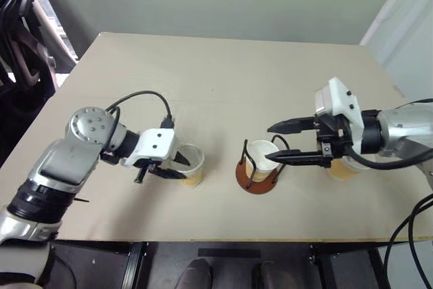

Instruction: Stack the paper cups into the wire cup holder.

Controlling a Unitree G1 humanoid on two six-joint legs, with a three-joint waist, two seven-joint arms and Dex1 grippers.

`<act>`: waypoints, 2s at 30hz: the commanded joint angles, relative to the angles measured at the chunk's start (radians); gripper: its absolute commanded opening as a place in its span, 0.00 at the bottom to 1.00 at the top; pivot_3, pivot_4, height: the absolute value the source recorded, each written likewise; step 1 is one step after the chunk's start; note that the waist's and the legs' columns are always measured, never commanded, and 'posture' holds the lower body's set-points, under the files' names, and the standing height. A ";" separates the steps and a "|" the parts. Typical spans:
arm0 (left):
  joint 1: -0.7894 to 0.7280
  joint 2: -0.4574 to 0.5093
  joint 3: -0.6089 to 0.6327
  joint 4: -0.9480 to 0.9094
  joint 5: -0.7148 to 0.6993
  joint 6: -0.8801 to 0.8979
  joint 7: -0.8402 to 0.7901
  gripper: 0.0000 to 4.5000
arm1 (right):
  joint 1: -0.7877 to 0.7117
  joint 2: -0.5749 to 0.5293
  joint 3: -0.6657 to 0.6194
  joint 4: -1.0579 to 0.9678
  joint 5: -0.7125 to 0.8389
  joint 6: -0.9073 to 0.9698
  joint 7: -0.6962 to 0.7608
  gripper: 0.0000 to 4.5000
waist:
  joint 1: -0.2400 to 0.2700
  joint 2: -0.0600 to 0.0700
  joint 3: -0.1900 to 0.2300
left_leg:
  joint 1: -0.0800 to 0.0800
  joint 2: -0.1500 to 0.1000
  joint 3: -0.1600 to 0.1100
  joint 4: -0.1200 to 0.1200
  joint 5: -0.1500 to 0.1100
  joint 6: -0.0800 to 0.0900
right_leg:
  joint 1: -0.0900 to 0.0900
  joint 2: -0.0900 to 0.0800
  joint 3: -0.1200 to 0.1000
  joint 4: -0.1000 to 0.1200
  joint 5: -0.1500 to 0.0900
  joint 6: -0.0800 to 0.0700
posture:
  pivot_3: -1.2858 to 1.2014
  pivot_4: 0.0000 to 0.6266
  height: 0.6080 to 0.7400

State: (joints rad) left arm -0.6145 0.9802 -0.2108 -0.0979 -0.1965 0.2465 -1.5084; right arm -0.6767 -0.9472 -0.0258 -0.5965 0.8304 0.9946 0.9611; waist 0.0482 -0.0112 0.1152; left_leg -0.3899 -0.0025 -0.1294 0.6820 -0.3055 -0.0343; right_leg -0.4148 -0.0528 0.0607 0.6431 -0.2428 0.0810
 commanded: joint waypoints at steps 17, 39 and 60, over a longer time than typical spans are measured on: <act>-0.281 -0.137 0.065 0.048 -0.193 0.215 0.030 0.00 | 0.155 -0.103 -0.064 0.031 -0.075 -0.038 -0.012 0.60 | 0.006 0.000 0.000 | 0.000 0.000 0.000 0.000 0.000 0.000 | 0.000 -0.001 0.000 0.000 0.000 0.000 | 0.52 0.24 1.00; -0.562 -0.306 -0.047 0.253 -0.235 0.156 -0.106 0.00 | 0.314 -0.229 -0.213 0.007 -0.085 -0.114 0.049 0.60 | 0.011 0.000 0.000 | 0.000 0.000 0.002 0.001 0.000 0.000 | 0.001 -0.001 0.000 0.000 0.001 0.002 | 0.52 0.24 1.00; -0.720 -0.380 -0.301 0.440 -0.342 -0.036 -0.106 0.00 | 0.282 -0.335 -0.526 -0.099 0.194 0.120 -0.076 0.60 | 0.019 0.000 0.000 | -0.002 0.000 0.001 0.001 0.000 0.000 | 0.001 -0.001 0.000 -0.003 0.001 0.003 | 0.52 0.24 1.00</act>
State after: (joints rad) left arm -1.2977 0.6018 -0.5101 0.3445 -0.5147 0.2362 -1.5748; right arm -0.3947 -1.2736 -0.5005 -0.6793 1.0020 1.1083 0.9076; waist 0.0668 -0.0116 0.1152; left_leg -0.3916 -0.0026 -0.1278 0.6825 -0.3059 -0.0341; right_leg -0.4133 -0.0535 0.0608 0.6404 -0.2421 0.0839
